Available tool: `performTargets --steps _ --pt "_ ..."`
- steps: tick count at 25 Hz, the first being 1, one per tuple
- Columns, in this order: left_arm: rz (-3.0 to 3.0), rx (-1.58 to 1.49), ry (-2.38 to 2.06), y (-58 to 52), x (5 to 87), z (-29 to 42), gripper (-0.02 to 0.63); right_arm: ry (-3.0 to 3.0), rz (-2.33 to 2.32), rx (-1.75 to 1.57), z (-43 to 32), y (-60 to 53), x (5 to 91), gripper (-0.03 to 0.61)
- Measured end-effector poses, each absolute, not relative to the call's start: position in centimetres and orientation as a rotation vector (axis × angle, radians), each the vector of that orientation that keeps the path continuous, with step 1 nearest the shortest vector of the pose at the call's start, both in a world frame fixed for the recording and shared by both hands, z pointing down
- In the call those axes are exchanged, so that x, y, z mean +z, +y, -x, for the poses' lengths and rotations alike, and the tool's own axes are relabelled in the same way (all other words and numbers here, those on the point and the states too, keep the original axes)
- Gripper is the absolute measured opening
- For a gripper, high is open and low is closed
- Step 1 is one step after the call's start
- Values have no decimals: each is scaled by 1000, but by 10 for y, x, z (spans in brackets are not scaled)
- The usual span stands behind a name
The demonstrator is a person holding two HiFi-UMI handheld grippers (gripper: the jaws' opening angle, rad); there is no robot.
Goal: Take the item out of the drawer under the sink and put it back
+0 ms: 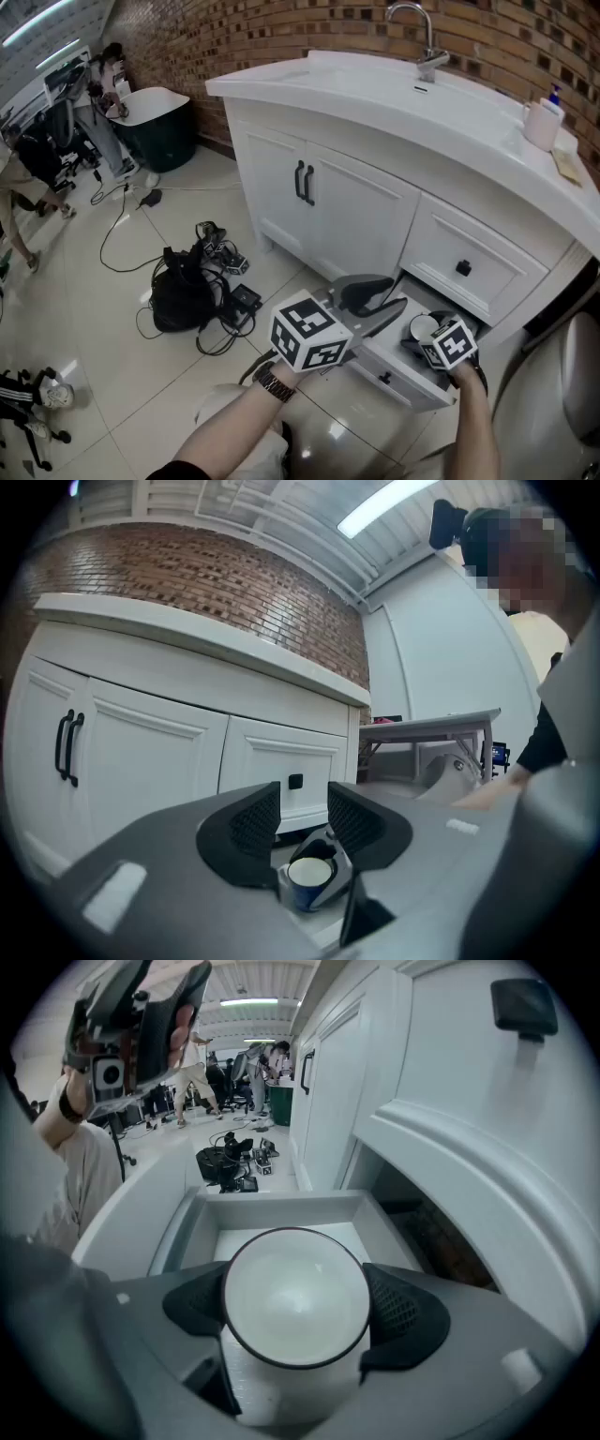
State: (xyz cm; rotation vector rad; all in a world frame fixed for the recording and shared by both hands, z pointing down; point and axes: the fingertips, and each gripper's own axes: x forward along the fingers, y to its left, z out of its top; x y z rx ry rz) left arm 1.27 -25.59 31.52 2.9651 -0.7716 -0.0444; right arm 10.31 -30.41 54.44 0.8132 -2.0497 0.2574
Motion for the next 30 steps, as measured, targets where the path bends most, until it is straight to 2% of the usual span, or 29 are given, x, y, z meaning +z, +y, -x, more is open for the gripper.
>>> performTargets --steps 4,11,14,19,30 --pt "-2946 -7 -763 -255 333 -6 176 -2216 -931 275 -106 -288 488 416" --pt "-2940 -49 -731 -252 332 7 176 -2566 -1217 29 -130 -237 333 416" --pt "-2944 -108 -694 -244 319 5 176 -2627 -1310 -27 -145 -213 293 416" --pt "-2999 -175 -749 -237 304 4 141 -2610 -1356 -95 -155 -194 278 416" --pt "-3012 -169 -665 -229 301 -6 172 -2559 -1337 -85 -164 -180 285 416"
